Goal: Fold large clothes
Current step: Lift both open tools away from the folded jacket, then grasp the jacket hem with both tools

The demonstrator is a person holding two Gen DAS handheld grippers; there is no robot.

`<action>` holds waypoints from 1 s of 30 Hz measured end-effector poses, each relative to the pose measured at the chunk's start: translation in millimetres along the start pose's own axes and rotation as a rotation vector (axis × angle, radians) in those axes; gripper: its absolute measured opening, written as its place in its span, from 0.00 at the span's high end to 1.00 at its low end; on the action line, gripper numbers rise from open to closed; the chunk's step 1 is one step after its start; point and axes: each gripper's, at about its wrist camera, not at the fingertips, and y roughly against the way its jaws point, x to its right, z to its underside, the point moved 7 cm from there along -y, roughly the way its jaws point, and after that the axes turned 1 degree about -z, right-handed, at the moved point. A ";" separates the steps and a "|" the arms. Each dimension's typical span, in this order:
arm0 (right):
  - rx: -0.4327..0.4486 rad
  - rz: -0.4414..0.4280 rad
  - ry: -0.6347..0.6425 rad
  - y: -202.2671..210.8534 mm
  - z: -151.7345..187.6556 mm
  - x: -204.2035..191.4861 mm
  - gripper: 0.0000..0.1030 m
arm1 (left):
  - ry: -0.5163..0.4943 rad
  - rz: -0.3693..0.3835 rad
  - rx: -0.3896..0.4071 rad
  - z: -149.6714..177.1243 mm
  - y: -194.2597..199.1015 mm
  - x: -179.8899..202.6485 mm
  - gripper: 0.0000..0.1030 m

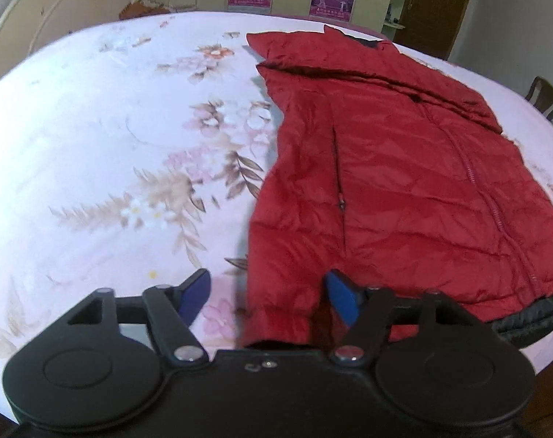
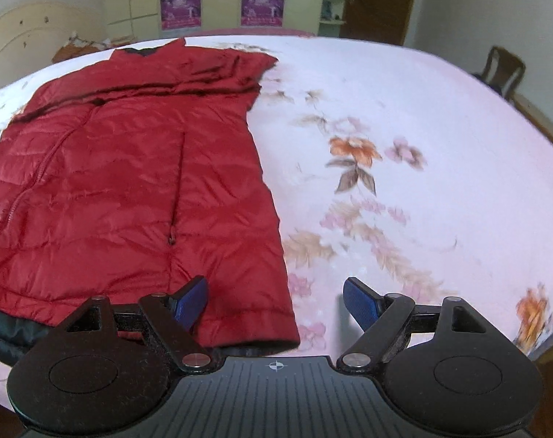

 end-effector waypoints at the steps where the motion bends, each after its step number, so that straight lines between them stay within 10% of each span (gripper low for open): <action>1: -0.005 -0.009 -0.015 -0.6 1.9 2.0 0.22 | 0.005 0.012 0.000 0.6 -0.4 0.4 0.46; 5: -0.010 -0.045 -0.059 1.0 4.5 3.5 0.28 | 0.005 0.063 -0.012 2.2 0.5 7.5 0.67; 13: -0.045 -0.161 -0.084 4.3 1.3 -12.0 0.90 | 0.021 0.119 -0.019 1.6 1.6 13.9 0.91; 30: 0.172 -0.151 -0.038 47.4 -59.9 -25.0 0.93 | 0.040 0.193 0.186 -55.4 46.4 26.3 0.94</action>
